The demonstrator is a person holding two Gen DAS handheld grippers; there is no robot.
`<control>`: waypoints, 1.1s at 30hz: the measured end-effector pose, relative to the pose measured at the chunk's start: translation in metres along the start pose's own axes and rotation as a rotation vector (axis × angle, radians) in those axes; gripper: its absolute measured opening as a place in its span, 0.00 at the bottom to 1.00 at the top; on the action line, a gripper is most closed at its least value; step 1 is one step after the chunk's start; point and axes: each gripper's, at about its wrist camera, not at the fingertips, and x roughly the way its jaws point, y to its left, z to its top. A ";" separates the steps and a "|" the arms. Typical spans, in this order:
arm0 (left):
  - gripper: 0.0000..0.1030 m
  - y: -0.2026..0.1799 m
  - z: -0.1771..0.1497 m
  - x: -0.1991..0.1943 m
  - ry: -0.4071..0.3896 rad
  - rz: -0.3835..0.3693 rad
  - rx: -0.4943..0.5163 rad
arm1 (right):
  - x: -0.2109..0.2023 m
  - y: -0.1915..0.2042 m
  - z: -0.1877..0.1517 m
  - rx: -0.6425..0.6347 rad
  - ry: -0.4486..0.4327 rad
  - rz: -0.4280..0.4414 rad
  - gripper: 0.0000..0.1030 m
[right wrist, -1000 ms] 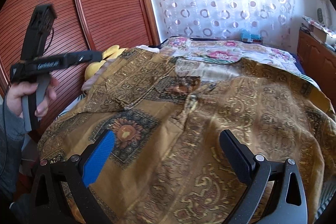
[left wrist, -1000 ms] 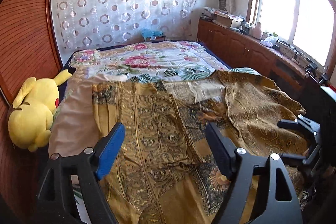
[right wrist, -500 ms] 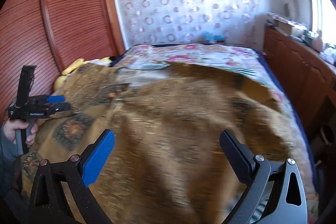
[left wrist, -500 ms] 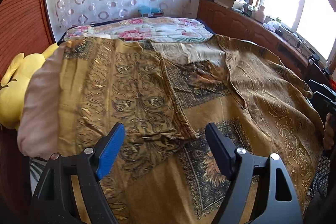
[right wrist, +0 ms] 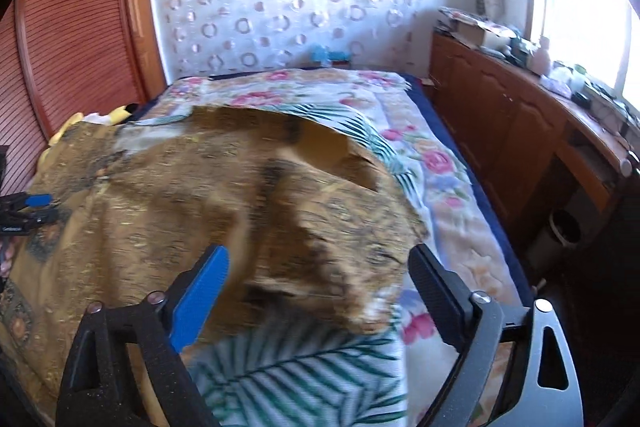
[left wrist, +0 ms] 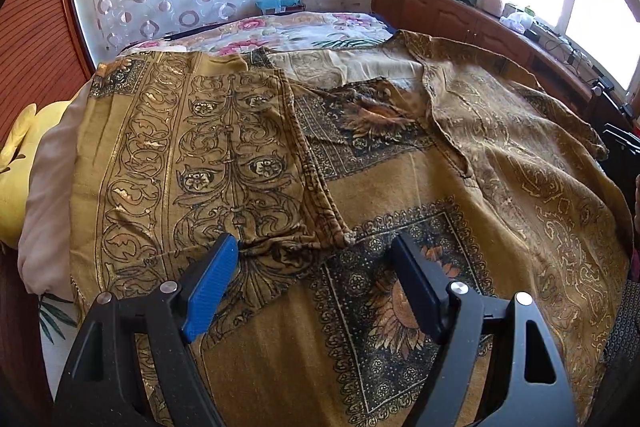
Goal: Fold small clothes
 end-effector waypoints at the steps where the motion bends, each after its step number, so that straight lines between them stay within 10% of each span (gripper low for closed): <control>1: 0.78 -0.001 0.000 0.001 0.003 0.007 0.006 | 0.001 0.001 0.001 0.007 0.010 -0.001 0.86; 22: 1.00 -0.007 0.002 0.010 0.034 0.010 0.040 | 0.015 -0.030 0.013 0.033 0.136 0.028 0.64; 26: 1.00 -0.006 0.002 0.010 0.034 0.011 0.038 | 0.015 -0.028 0.013 0.013 0.123 -0.024 0.48; 29: 1.00 -0.007 0.002 0.010 0.034 0.015 0.035 | 0.008 -0.022 0.012 -0.018 0.088 -0.001 0.16; 33: 1.00 -0.007 0.001 0.009 0.033 0.018 0.032 | -0.001 -0.014 0.014 -0.042 0.053 0.005 0.11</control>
